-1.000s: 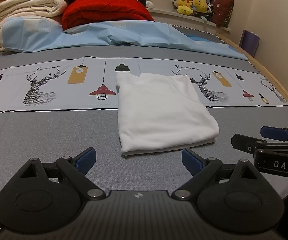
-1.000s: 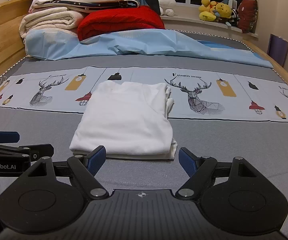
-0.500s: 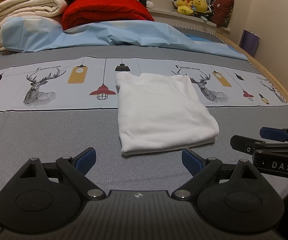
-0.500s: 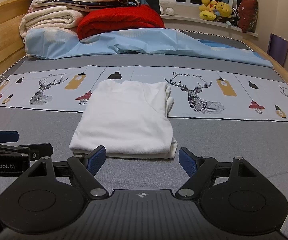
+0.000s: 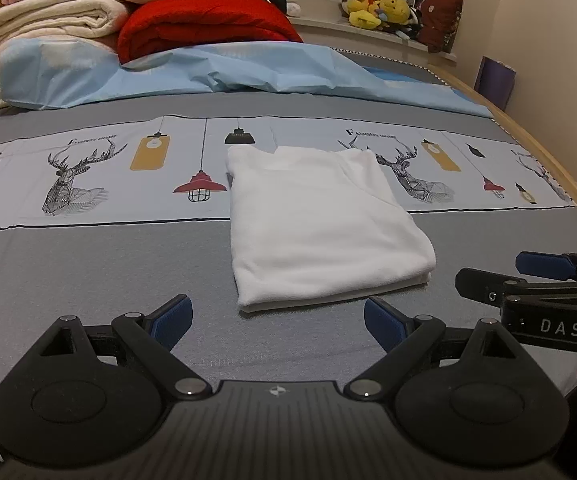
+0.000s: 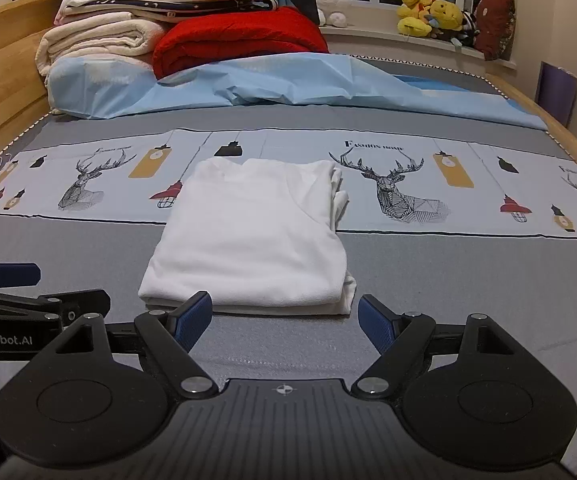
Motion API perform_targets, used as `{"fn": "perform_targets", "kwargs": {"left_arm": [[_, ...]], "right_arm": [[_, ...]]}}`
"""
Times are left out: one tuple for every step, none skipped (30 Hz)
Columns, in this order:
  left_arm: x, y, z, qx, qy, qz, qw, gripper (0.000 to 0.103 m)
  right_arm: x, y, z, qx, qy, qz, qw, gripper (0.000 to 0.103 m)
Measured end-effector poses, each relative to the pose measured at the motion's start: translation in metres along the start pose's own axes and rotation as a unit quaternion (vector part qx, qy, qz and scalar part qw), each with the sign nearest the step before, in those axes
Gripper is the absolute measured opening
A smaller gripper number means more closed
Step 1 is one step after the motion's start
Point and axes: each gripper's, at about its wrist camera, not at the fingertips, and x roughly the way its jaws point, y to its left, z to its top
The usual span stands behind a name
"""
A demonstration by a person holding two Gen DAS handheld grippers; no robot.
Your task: Fold small clothes
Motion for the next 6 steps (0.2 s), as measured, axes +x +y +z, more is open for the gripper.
{"fn": "perform_targets", "kwargs": {"left_arm": [[0.0004, -0.0001, -0.0002, 0.001, -0.001, 0.0, 1.0, 0.095], [0.0007, 0.0, -0.0002, 0.002, -0.001, 0.001, 1.0, 0.095], [0.0009, 0.0001, -0.0003, 0.002, -0.002, 0.001, 1.0, 0.095], [0.0012, 0.0003, -0.0003, 0.001, -0.001, 0.001, 1.0, 0.095], [0.0011, 0.0003, -0.0006, 0.0, -0.001, 0.001, 1.0, 0.095], [0.0012, 0.0003, -0.0006, -0.001, 0.0, 0.001, 1.0, 0.095]], "right_arm": [[0.0002, 0.0003, -0.0001, -0.002, 0.0, 0.001, 1.0, 0.081], [0.0003, 0.0008, -0.0001, -0.003, 0.001, 0.002, 1.0, 0.081], [0.0005, 0.0011, 0.0001, -0.004, 0.001, 0.002, 1.0, 0.081], [0.0004, 0.0012, 0.0002, -0.005, 0.001, 0.003, 1.0, 0.081], [0.0007, 0.0007, 0.0006, -0.006, 0.001, 0.003, 1.0, 0.081], [0.0008, 0.0003, 0.0008, -0.006, 0.002, 0.004, 1.0, 0.081]]}}
